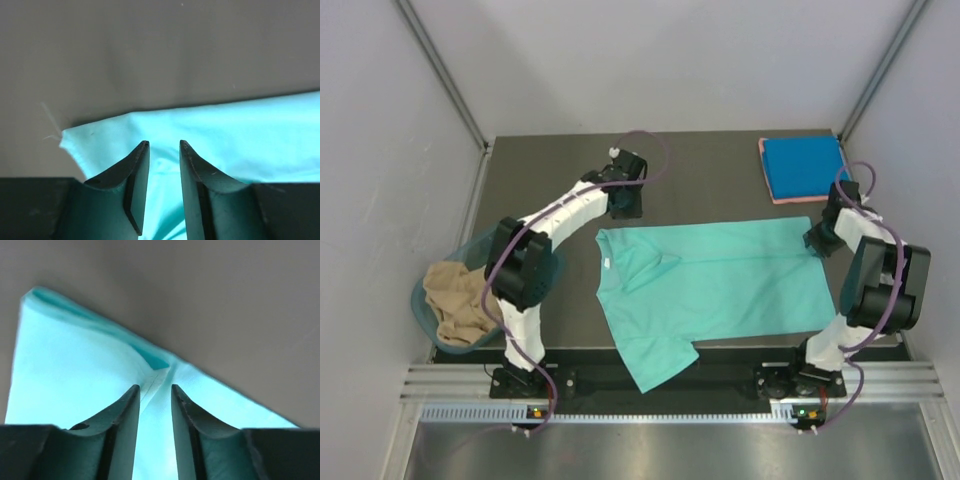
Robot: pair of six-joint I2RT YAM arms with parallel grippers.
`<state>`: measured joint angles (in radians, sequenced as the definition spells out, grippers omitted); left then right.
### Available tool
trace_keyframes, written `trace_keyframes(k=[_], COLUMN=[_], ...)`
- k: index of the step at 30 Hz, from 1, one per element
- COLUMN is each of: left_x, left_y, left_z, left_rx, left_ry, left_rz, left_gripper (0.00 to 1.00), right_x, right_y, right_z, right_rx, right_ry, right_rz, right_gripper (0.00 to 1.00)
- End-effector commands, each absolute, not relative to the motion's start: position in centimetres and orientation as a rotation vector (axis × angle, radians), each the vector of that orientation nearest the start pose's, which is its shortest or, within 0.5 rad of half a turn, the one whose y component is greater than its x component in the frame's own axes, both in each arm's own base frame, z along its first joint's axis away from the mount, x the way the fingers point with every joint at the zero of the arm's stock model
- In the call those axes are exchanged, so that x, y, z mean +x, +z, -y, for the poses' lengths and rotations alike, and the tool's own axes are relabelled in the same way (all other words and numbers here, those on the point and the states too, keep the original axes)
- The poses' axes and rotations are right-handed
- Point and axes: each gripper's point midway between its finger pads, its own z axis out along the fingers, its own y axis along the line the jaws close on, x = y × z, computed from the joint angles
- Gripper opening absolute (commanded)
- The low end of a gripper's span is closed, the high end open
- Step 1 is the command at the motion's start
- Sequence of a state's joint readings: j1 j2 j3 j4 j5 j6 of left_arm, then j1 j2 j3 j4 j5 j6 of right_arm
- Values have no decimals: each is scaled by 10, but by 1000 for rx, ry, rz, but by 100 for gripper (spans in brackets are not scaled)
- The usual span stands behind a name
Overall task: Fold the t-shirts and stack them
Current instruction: Fold the tshirt
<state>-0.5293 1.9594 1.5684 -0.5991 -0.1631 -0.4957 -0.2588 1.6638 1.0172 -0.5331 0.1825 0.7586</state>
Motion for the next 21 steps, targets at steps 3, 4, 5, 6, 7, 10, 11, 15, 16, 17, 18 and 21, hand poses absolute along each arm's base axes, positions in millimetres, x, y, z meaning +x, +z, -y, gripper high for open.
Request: trace_keyframes(k=[3, 4, 5, 6, 7, 10, 11, 15, 16, 17, 18, 21], left_x=[391, 388, 371, 372, 369, 361, 358, 357, 355, 354, 353, 350], left_y=[143, 141, 125, 129, 127, 118, 114, 118, 118, 117, 117, 113], left_z=[197, 192, 195, 180, 177, 169, 168, 175, 178, 177, 177, 174], left_rx=[20, 8, 29, -17, -24, -83, -98, -67, -59, -59, -53, -52], left_ry=[-259, -299, -411, -469, -531, -753, -778, -852, -876, -876, -867, -844], left_rz=[-2510, -2520, -2576, -2563, -2564, -2547, -2549, -2505, -2500, -2502, -2503, -2505], left_gripper=[37, 37, 39, 44, 49, 49, 49, 49, 49, 49, 50, 50], right_x=[352, 354, 358, 363, 367, 374, 368, 362, 360, 359, 351, 332], right_y=[105, 112, 118, 127, 139, 161, 164, 157, 143, 137, 137, 108], right_z=[61, 52, 28, 11, -5, -99, -137, -200, -211, -219, -234, -245], right_rx=[1047, 1010, 918, 833, 691, 298, 173, 111, 122, 142, 142, 365], right_ry=[7, 29, 73, 115, 148, 338, 413, 448, 448, 435, 425, 330], right_rz=[-2310, -2306, -2326, -2325, -2324, -2320, -2324, -2373, -2414, -2427, -2449, -2548], right_gripper=[38, 40, 43, 45, 47, 52, 52, 52, 53, 53, 56, 56])
